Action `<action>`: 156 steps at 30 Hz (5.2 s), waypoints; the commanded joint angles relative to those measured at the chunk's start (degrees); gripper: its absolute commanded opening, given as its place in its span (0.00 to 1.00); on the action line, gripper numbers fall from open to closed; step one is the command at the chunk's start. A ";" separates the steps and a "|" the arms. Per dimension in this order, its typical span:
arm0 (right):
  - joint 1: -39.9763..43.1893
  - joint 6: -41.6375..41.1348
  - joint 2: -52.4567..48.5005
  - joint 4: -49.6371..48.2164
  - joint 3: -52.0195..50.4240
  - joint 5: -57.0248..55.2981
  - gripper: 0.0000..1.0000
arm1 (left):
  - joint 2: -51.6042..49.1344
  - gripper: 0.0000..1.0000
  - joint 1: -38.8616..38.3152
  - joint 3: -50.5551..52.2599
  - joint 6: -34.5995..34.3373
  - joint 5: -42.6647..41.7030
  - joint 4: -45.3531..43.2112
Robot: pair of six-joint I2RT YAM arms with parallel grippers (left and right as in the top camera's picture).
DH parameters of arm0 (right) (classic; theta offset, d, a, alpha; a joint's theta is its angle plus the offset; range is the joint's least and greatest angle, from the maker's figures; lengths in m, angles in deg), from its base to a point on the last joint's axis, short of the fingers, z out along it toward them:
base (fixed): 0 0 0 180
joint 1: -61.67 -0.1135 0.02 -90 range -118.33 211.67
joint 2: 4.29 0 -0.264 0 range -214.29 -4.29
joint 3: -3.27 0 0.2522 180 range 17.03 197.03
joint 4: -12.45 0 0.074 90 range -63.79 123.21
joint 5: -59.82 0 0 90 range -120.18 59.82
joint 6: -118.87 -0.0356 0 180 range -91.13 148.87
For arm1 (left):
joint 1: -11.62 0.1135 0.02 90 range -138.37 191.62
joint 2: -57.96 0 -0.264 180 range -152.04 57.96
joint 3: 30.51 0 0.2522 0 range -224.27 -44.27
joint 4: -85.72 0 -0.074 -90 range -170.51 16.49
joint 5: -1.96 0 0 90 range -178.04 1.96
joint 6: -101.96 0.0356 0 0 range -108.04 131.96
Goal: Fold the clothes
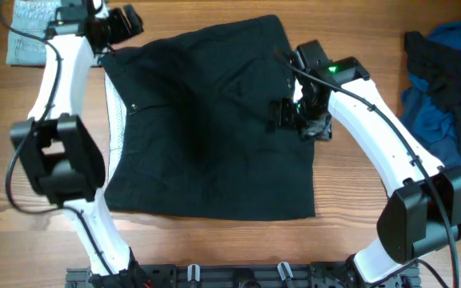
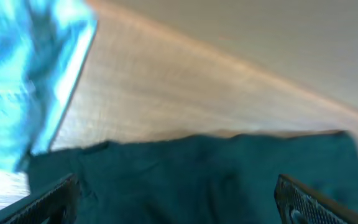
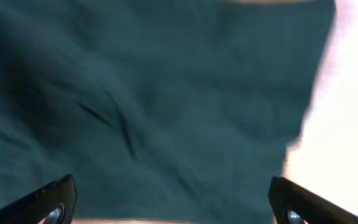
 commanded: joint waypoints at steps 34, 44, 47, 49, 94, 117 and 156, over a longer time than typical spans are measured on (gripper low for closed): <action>11.43 7.41 -15.93 -25.66 35.71 17.57 0.99 | 9.42 1.00 0.13 0.22 0.87 -8.70 15.02; 11.89 3.52 -27.21 -31.17 36.09 13.68 1.00 | 9.31 1.00 0.13 0.42 0.68 -4.63 14.84; 12.26 7.41 -29.97 -34.84 36.11 17.79 0.99 | 9.14 0.74 0.13 1.29 0.70 -4.13 14.86; 12.79 8.50 -31.50 -37.62 36.09 20.63 0.99 | 8.68 0.38 0.13 2.23 0.70 -3.69 14.84; 16.33 9.16 -39.28 -32.92 38.64 0.79 1.00 | -4.28 0.86 3.28 5.40 -8.37 9.60 8.81; 12.92 5.95 -42.51 -40.24 38.56 4.87 1.00 | -8.87 1.00 5.51 5.40 -9.84 9.70 5.11; 14.49 9.05 -24.44 -15.85 38.69 -8.52 1.00 | 3.98 1.00 6.91 5.27 -5.20 7.48 2.64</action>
